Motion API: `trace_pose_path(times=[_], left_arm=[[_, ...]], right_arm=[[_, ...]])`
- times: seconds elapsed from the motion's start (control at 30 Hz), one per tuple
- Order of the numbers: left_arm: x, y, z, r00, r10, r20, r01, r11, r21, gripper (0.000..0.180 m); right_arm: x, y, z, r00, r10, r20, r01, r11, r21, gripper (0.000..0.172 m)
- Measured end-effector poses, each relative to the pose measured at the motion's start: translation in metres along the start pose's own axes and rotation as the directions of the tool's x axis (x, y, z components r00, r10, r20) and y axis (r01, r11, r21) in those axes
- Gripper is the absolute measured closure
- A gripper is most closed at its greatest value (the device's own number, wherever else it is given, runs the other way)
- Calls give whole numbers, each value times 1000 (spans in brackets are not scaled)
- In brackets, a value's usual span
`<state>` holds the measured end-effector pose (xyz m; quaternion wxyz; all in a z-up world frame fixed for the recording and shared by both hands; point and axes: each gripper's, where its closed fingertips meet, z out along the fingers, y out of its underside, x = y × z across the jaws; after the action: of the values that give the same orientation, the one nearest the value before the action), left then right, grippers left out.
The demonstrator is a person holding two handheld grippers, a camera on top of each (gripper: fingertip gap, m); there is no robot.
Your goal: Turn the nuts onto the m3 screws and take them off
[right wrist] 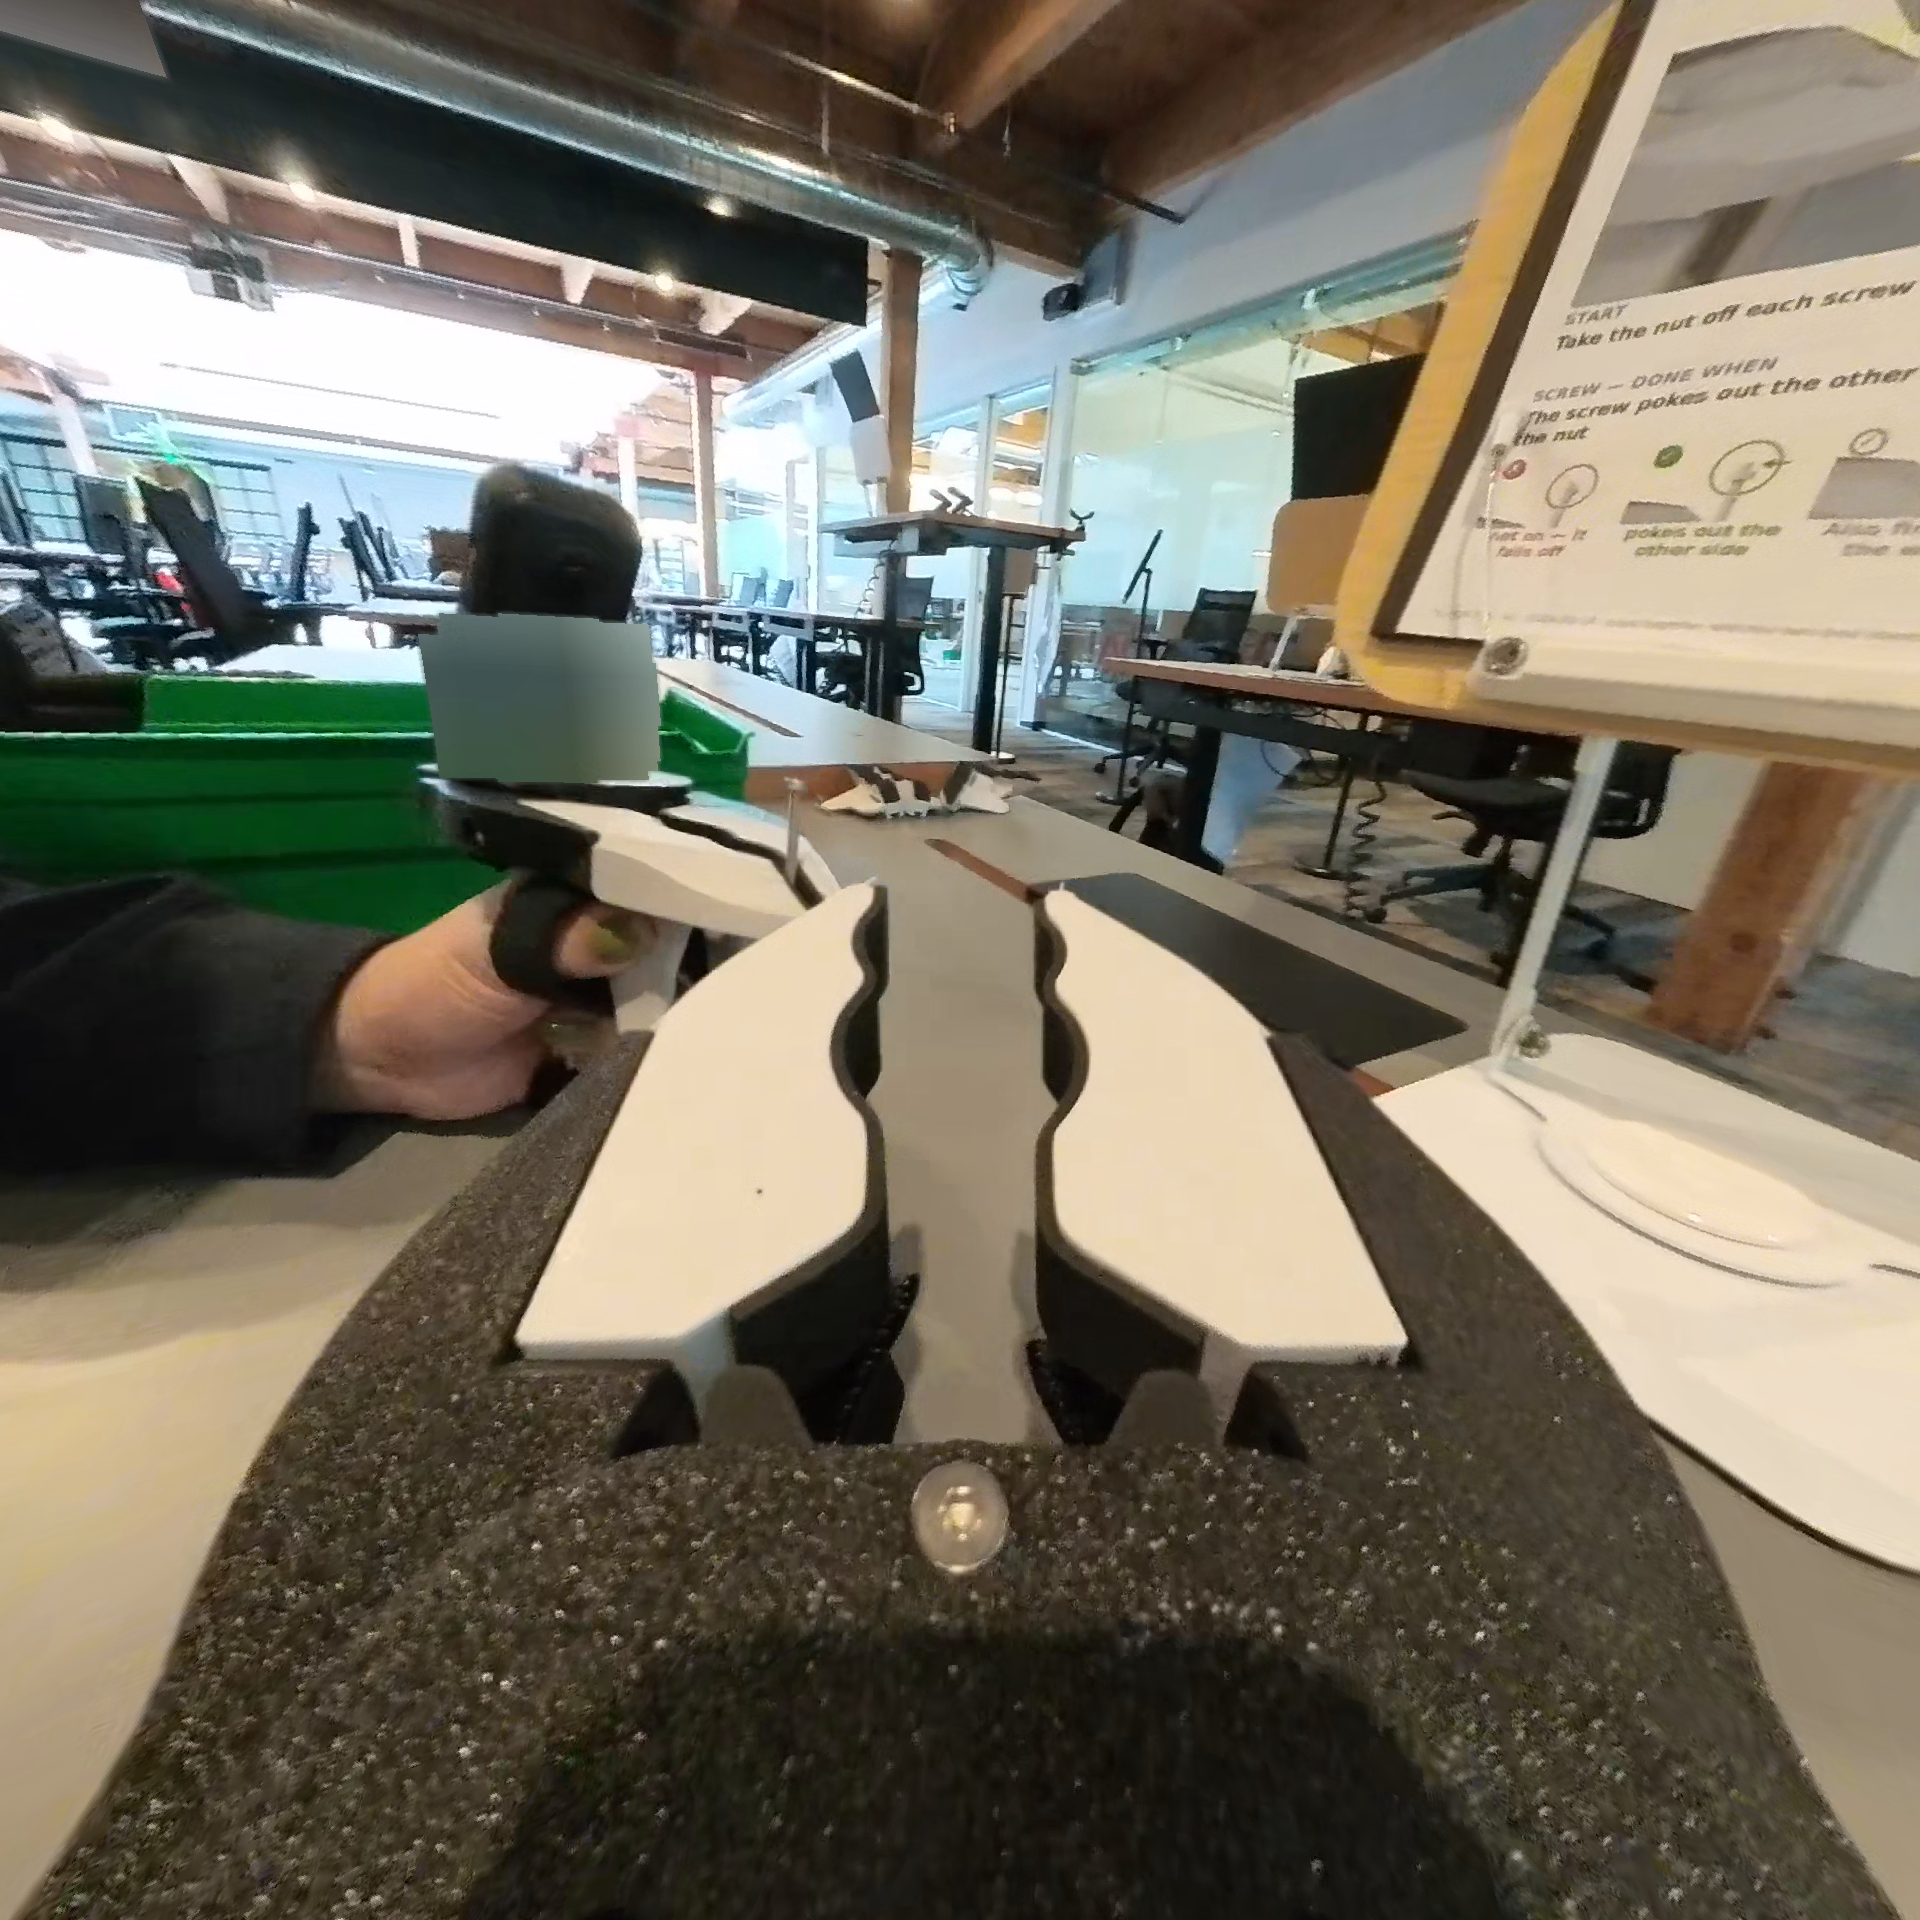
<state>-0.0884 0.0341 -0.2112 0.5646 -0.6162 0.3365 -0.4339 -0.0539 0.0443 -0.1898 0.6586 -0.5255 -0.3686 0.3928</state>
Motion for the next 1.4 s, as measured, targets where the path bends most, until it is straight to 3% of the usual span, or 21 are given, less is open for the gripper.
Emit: trace_pose_path(times=[0.17, 0.33, 0.47, 0.63, 1.0, 1.4], left_arm=[[-11, 0, -3, 997, 21, 79, -20, 1000, -14, 177], [-21, 1, -11, 986, 61, 156, -55, 998, -37, 177], [-17, 7, -9, 987, 84, 135, -74, 994, -81, 177], [-9, 16, -3, 989, 121, 82, -108, 983, -150, 178], [-8, 17, -2, 995, 82, 48, -74, 985, -153, 178], [-10, 16, -3, 997, 50, 50, -43, 989, -140, 178]], right_arm=[[-9, -9, 10, 998, 38, -44, -34, 996, 84, 140], [-36, -2, 41, 997, 73, -3, -72, 995, 68, 115], [-60, 8, 59, 988, 121, 98, -120, 993, -16, 105], [-59, 3, 63, 984, 142, 112, -145, 989, 18, 92], [-68, 8, 65, 976, 135, 168, -134, 991, -17, 97], [-60, 6, 58, 989, 108, 103, -107, 994, -12, 103]])
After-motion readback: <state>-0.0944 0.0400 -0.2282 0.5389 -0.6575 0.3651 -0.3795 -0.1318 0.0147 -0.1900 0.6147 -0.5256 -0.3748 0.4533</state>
